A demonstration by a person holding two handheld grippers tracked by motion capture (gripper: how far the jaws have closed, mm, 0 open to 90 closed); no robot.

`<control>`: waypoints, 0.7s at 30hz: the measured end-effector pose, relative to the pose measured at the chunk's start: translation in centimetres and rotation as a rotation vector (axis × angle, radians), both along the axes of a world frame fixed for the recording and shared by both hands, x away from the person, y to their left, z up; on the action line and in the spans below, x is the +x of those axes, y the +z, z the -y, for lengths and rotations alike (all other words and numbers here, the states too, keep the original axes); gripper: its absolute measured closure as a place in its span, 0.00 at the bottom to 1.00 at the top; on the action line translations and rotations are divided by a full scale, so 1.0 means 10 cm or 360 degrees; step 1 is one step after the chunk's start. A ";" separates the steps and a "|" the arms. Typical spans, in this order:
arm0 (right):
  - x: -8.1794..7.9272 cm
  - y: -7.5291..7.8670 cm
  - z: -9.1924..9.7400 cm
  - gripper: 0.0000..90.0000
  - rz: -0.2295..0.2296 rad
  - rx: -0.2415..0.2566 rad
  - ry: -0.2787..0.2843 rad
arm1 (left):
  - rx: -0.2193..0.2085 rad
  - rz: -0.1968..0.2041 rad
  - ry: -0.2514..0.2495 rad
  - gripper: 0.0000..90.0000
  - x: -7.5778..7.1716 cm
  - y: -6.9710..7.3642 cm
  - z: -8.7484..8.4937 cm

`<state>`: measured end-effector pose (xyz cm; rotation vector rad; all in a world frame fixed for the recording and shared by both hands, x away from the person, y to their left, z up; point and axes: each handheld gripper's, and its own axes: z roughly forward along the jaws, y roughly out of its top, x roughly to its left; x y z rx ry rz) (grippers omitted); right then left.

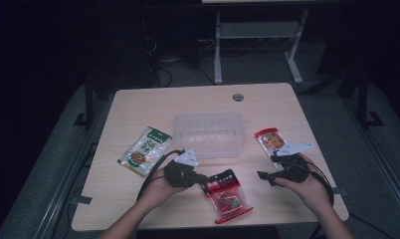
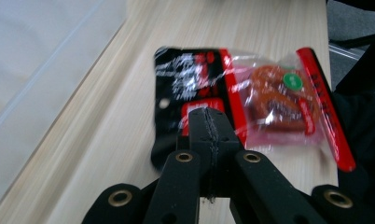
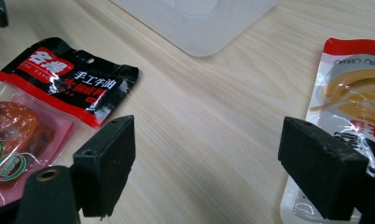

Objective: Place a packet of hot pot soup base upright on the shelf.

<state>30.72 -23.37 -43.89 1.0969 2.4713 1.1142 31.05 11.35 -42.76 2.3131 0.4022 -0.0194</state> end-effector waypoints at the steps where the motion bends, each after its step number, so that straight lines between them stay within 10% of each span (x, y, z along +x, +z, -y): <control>1: 0.00 0.00 0.00 0.20 -0.0002 -0.0001 -0.0001 | 0.0008 0.0002 -0.0011 1.00 0.00 -0.01 0.05; 21: 0.00 -0.01 0.03 0.21 -0.0012 -0.0016 -0.0002 | -0.0029 -0.0078 -0.0277 1.00 -0.23 -0.10 0.92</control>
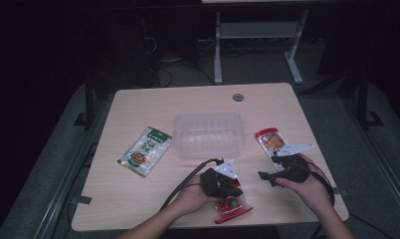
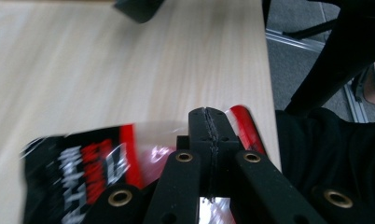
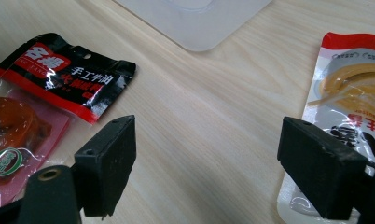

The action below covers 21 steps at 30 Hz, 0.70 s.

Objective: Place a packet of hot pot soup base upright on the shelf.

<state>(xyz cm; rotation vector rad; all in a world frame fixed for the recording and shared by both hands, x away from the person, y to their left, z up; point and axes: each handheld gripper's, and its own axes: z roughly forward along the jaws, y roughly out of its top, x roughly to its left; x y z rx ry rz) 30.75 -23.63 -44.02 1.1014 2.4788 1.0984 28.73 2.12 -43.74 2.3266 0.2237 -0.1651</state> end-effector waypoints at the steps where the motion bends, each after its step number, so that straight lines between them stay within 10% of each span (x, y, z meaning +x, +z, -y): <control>1: 0.00 0.00 0.00 0.21 0.0000 0.0000 0.0000 | 0.0000 0.0000 0.0000 1.00 0.00 0.00 0.00; 11: -0.01 -0.01 -0.01 0.21 -0.0007 -0.0008 0.0012 | 0.0102 -0.0021 -0.0019 1.00 -0.10 -0.14 0.11; 21: -0.01 -0.01 0.00 0.21 -0.0003 -0.0010 -0.0001 | 0.0189 -0.0006 0.0017 1.00 -0.13 -0.10 -0.17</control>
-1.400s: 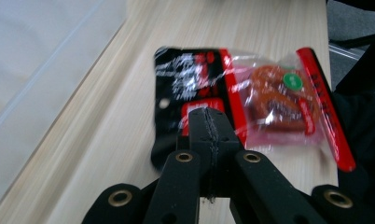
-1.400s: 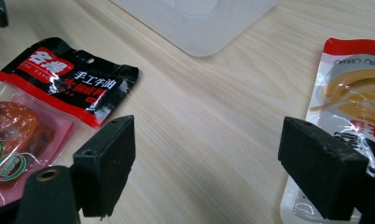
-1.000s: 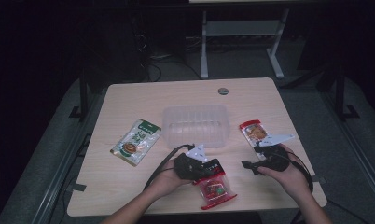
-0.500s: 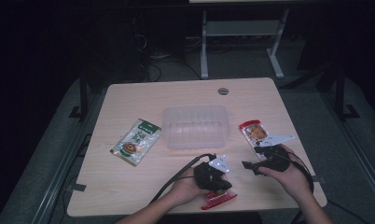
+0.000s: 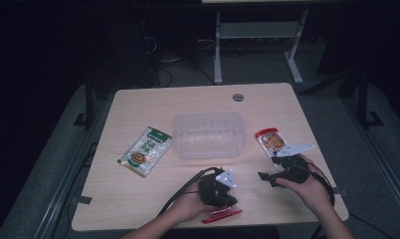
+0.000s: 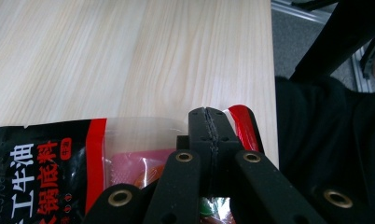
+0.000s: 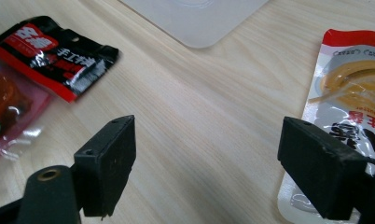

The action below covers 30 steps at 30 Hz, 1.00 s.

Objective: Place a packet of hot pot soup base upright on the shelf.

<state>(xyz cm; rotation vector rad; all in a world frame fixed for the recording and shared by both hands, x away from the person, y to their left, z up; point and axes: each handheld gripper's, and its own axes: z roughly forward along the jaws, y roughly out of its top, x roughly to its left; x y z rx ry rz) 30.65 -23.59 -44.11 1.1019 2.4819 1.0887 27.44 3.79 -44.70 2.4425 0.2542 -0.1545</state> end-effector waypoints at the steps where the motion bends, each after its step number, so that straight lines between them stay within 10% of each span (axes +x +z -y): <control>1: 0.00 0.00 0.00 0.21 0.0001 0.0005 -0.0004 | 0.0004 -0.0003 0.0008 1.00 0.00 0.00 -0.03; 14: -0.01 0.01 -0.01 0.21 0.0003 -0.0005 -0.0001 | 0.0023 -0.0028 -0.0001 1.00 -0.16 0.02 -0.10; 30: -0.01 0.00 -0.03 0.21 -0.0013 -0.0002 -0.0019 | 0.0085 0.0000 0.0135 1.00 -0.32 0.04 -0.66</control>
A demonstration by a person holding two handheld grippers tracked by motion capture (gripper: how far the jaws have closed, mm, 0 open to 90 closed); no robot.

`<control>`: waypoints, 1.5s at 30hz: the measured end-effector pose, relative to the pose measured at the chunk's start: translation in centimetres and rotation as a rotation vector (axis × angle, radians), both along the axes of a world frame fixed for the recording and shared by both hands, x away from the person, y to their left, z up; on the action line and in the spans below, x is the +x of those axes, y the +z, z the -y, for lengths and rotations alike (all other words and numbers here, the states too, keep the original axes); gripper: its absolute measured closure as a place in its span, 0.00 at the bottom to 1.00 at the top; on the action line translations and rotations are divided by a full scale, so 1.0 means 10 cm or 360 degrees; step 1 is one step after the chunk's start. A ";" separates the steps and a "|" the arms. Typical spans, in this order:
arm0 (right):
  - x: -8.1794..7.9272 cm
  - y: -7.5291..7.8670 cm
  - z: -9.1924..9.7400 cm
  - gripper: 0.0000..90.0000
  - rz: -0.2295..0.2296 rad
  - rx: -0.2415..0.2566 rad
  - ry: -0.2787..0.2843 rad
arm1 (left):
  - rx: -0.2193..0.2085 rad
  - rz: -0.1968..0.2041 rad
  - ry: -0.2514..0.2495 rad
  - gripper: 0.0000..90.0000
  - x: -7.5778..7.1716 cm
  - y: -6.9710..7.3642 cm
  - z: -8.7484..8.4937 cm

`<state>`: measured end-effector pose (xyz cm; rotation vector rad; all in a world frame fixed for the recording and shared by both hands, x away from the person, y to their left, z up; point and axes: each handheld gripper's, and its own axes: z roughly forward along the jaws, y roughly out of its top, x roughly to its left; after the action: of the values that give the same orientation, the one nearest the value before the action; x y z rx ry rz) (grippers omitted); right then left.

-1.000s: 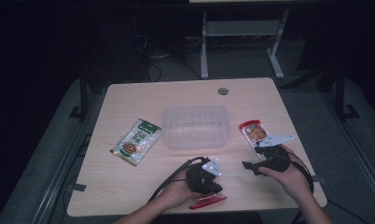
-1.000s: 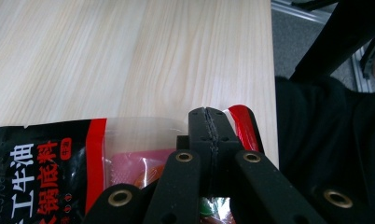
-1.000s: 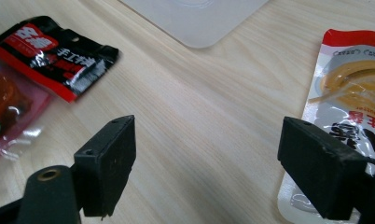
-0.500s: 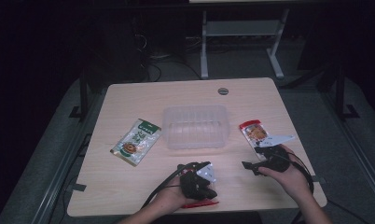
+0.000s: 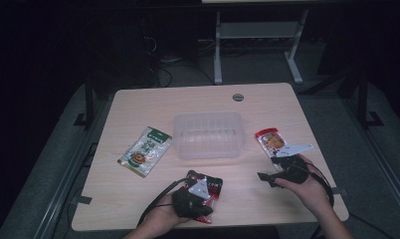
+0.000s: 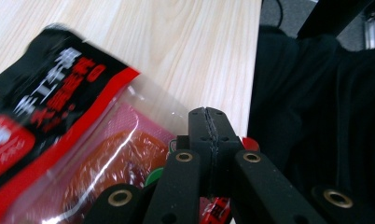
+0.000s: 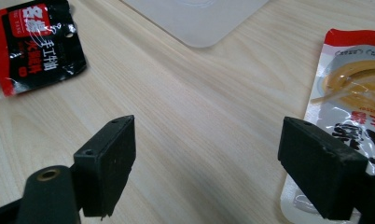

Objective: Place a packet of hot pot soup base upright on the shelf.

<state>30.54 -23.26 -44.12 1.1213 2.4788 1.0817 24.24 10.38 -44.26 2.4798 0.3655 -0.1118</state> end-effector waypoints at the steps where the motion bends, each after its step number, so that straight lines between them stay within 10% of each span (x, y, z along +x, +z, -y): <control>1: 0.00 0.00 0.00 0.21 -0.0003 0.0001 -0.0002 | 0.0015 0.0010 0.0025 1.00 -0.01 0.01 -0.09; 28: 0.01 -0.01 -0.06 0.17 0.0005 -0.0001 -0.0014 | 0.0074 0.0178 0.0421 1.00 0.21 0.08 -1.00; 35: 0.04 -0.01 -0.08 0.17 0.0010 0.0004 0.0002 | -0.0056 0.0182 0.0498 1.00 0.26 0.17 -1.16; 45: 0.07 -0.03 -0.15 0.18 -0.0010 -0.0017 0.0074 | -0.0074 0.0161 0.0628 1.00 0.39 0.10 -1.42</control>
<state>31.25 -21.78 -44.39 1.0707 2.5241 1.0779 28.15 24.57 -43.30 2.3086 0.7881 0.1649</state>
